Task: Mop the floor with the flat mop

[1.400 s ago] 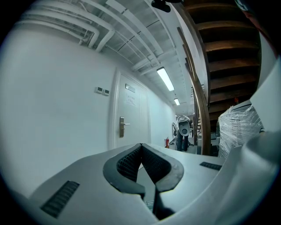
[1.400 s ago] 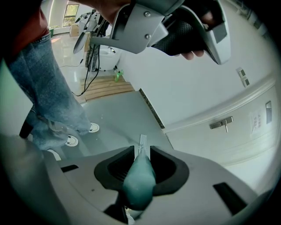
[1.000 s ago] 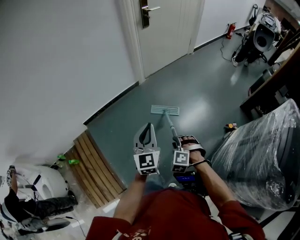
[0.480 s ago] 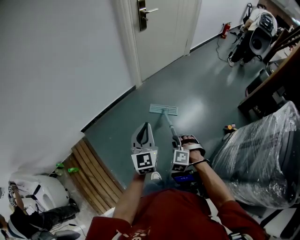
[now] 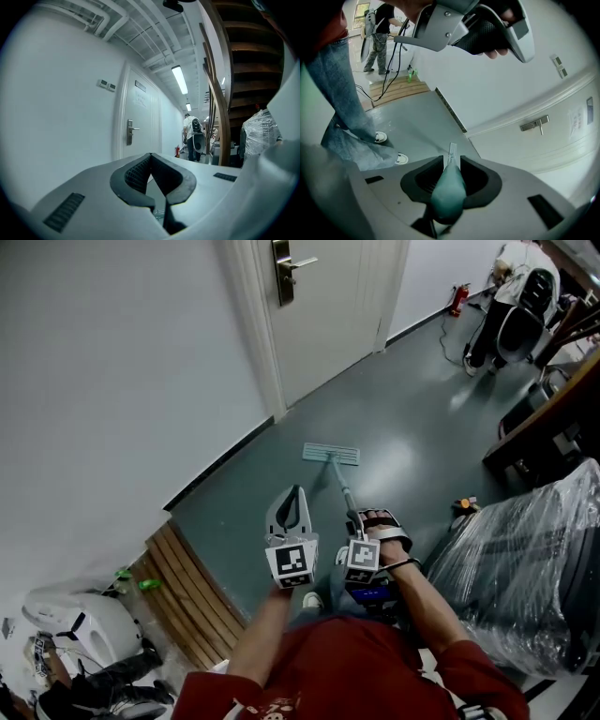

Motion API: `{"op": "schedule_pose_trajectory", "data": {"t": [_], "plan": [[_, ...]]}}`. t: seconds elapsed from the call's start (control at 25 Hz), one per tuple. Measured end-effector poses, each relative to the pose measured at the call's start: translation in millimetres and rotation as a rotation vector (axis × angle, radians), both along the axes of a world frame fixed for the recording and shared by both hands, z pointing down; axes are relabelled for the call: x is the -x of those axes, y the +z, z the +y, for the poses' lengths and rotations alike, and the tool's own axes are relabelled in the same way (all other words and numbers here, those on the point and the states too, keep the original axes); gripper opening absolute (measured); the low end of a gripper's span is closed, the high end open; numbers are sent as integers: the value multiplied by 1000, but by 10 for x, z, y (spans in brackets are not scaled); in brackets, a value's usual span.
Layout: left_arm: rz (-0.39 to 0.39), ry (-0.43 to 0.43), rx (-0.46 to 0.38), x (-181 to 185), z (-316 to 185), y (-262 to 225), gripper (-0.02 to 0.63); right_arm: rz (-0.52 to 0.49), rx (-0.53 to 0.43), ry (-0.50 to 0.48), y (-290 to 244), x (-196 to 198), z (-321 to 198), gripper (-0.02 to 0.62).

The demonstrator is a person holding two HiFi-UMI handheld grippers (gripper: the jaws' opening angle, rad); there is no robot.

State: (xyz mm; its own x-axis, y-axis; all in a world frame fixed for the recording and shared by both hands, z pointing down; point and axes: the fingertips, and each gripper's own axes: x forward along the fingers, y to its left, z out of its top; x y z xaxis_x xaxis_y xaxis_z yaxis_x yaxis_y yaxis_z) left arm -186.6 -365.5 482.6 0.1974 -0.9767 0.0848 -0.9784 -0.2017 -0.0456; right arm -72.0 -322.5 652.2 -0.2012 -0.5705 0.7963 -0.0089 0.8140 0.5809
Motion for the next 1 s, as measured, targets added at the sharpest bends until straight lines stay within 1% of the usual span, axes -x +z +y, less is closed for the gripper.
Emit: {"op": "schedule_pose_trajectory", "data": {"t": [0.16,0.32,0.44,0.56,0.6,0.72,0.92,1.0], "plan": [[0,0,-8,-74,-280,-1,15,-10,-1,-2,13,-40,-260,121],[4,-11,4,-157,-529,33,15,-10,5,-6,7,-119,-517,121],[15,-7,-10,-256,-759,46,15,-13,2,-11,-6,-189,-764,121],[-30,-10,0,-342,-1014,54,15,-19,1,-16,0,-262,-1027,121],[-29,-12,2,-382,-1101,49,15,-20,-1,-18,2,-293,-1119,121],[4,-15,-12,-544,-1356,-5,15,-26,3,-25,1,-406,-1378,120],[-19,-45,-15,-739,-1653,-53,15,-42,5,-43,5,-620,-1715,121],[-9,-48,-24,-775,-1759,-59,15,-36,4,-52,5,-655,-1858,121]]}}
